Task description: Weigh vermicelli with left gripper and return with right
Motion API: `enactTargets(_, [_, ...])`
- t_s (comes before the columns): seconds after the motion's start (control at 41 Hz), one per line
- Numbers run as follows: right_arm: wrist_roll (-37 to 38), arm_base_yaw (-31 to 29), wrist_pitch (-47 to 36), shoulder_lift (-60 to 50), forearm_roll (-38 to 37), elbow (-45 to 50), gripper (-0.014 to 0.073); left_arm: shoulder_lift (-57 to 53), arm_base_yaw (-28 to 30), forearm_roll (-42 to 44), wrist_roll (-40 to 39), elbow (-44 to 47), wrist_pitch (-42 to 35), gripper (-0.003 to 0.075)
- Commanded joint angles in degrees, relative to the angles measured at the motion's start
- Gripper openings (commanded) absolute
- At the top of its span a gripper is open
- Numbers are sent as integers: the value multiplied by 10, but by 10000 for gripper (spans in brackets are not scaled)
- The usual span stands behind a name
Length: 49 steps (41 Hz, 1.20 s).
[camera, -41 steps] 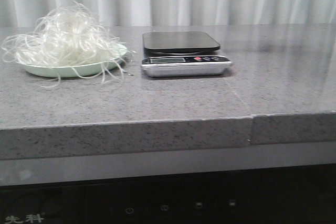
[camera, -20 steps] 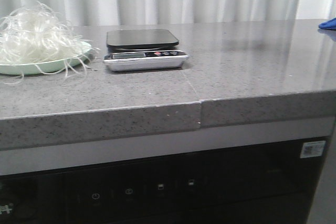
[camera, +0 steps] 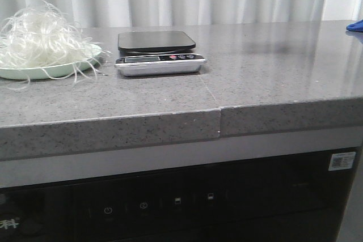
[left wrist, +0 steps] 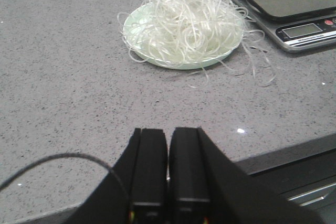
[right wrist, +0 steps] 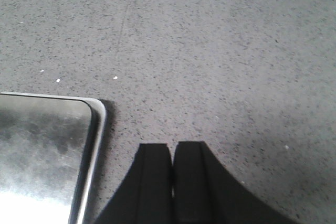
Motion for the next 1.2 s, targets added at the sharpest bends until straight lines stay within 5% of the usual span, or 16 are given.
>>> enactTargets(0.0, [-15,9,-22,-41,12,-16,155,4,1,5,-7,-15,-37,138])
enactTargets(0.513, [10,39,18,-53,-59,-16,155,4,1,53,-7,-10,-41,137])
enactTargets(1.172, [10,57,65,-88,-119,-15,155,4,1,98,-7,19,-148,138])
